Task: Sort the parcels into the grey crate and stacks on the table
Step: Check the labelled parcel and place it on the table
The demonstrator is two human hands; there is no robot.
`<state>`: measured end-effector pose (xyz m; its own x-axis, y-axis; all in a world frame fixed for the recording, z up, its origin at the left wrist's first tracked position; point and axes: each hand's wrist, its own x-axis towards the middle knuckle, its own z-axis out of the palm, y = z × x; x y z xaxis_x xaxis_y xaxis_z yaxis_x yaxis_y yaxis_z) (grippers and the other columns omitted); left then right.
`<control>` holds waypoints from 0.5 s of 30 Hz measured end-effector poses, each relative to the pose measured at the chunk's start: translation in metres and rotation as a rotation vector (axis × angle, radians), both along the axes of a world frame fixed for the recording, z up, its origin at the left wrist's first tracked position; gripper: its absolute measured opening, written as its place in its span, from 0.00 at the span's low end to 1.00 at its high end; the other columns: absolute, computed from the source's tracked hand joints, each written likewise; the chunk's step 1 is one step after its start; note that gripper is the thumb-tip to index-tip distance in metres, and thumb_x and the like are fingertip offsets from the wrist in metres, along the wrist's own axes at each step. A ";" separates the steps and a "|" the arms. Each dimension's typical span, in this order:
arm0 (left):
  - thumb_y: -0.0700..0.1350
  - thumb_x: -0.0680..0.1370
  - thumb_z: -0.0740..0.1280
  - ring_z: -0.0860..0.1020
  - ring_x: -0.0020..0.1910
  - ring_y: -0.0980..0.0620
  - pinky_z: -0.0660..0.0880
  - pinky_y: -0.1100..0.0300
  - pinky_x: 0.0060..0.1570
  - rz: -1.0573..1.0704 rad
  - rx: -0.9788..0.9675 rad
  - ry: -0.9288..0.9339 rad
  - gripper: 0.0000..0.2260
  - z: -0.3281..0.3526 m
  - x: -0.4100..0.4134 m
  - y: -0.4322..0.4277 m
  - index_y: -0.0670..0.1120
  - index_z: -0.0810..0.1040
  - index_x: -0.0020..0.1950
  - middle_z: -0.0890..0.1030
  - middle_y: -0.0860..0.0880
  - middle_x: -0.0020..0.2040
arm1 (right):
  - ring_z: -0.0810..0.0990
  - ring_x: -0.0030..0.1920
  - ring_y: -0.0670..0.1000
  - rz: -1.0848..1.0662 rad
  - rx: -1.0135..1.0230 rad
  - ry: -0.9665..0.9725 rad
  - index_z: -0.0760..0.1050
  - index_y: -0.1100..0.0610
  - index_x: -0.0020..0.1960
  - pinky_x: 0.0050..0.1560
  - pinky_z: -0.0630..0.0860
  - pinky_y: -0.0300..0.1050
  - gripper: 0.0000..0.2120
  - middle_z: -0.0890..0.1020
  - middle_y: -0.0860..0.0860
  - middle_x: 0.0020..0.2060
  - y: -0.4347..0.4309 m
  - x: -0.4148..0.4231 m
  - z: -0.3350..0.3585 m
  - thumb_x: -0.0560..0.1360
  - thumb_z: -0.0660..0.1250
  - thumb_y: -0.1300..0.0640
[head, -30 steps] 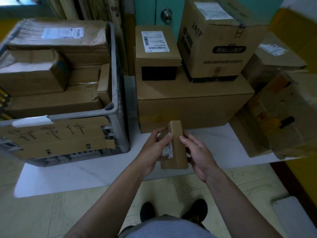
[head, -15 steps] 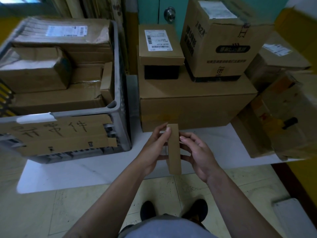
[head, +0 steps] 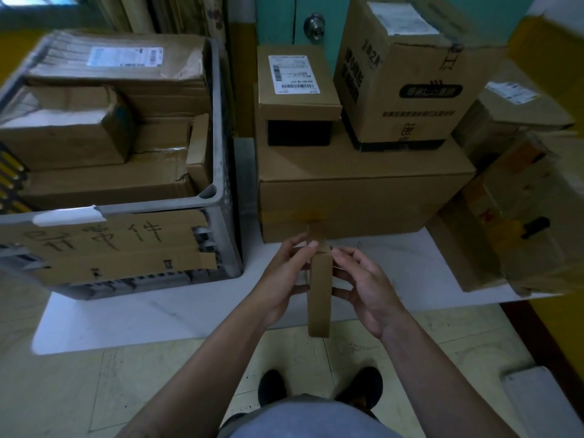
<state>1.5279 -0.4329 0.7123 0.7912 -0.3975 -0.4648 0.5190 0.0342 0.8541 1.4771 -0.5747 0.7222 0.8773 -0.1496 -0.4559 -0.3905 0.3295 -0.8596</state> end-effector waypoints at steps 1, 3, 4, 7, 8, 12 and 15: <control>0.55 0.80 0.67 0.77 0.61 0.51 0.75 0.45 0.63 -0.004 -0.002 0.010 0.19 -0.002 0.000 0.001 0.52 0.72 0.69 0.81 0.48 0.59 | 0.82 0.54 0.51 0.005 0.003 -0.002 0.77 0.57 0.56 0.47 0.77 0.48 0.20 0.85 0.52 0.48 -0.001 0.000 0.001 0.69 0.69 0.47; 0.59 0.77 0.69 0.77 0.63 0.50 0.75 0.44 0.64 -0.030 0.012 0.016 0.22 -0.006 0.000 0.002 0.50 0.75 0.68 0.82 0.49 0.59 | 0.82 0.52 0.50 0.005 -0.003 0.004 0.78 0.57 0.57 0.46 0.77 0.47 0.19 0.85 0.51 0.47 -0.002 0.000 0.001 0.69 0.68 0.48; 0.61 0.75 0.70 0.76 0.64 0.49 0.74 0.44 0.65 -0.049 0.025 0.016 0.25 -0.007 0.000 0.002 0.49 0.77 0.67 0.82 0.48 0.59 | 0.82 0.53 0.51 0.005 -0.012 0.015 0.78 0.56 0.58 0.47 0.76 0.48 0.18 0.85 0.51 0.47 -0.003 0.000 0.000 0.71 0.68 0.48; 0.65 0.72 0.67 0.76 0.63 0.50 0.74 0.46 0.64 -0.070 0.062 0.024 0.28 -0.008 -0.001 0.000 0.50 0.78 0.66 0.82 0.49 0.60 | 0.80 0.58 0.52 0.016 -0.074 0.075 0.80 0.53 0.60 0.52 0.76 0.51 0.14 0.85 0.51 0.52 -0.003 0.002 -0.004 0.78 0.65 0.48; 0.66 0.74 0.67 0.77 0.62 0.51 0.75 0.48 0.62 -0.070 0.075 0.031 0.27 -0.009 -0.001 0.000 0.50 0.78 0.66 0.82 0.50 0.60 | 0.80 0.59 0.52 0.024 -0.089 0.092 0.81 0.52 0.60 0.52 0.76 0.51 0.14 0.85 0.51 0.53 -0.002 0.002 -0.005 0.79 0.64 0.48; 0.60 0.79 0.65 0.77 0.61 0.51 0.75 0.50 0.60 -0.073 0.107 0.065 0.20 -0.011 -0.001 0.001 0.50 0.78 0.66 0.82 0.50 0.60 | 0.80 0.59 0.52 0.064 -0.104 0.116 0.82 0.50 0.58 0.52 0.76 0.51 0.12 0.85 0.50 0.52 0.000 0.001 -0.006 0.80 0.63 0.49; 0.57 0.80 0.64 0.77 0.61 0.50 0.75 0.50 0.60 -0.082 0.112 0.072 0.18 -0.011 -0.001 0.001 0.49 0.78 0.65 0.81 0.48 0.60 | 0.80 0.58 0.52 0.079 -0.102 0.132 0.83 0.51 0.57 0.53 0.75 0.51 0.12 0.86 0.50 0.51 -0.001 0.001 -0.006 0.80 0.63 0.50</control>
<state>1.5271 -0.4321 0.7015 0.7213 -0.4022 -0.5639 0.5758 -0.1041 0.8109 1.4781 -0.5759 0.7161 0.8220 -0.1339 -0.5535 -0.5230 0.2070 -0.8268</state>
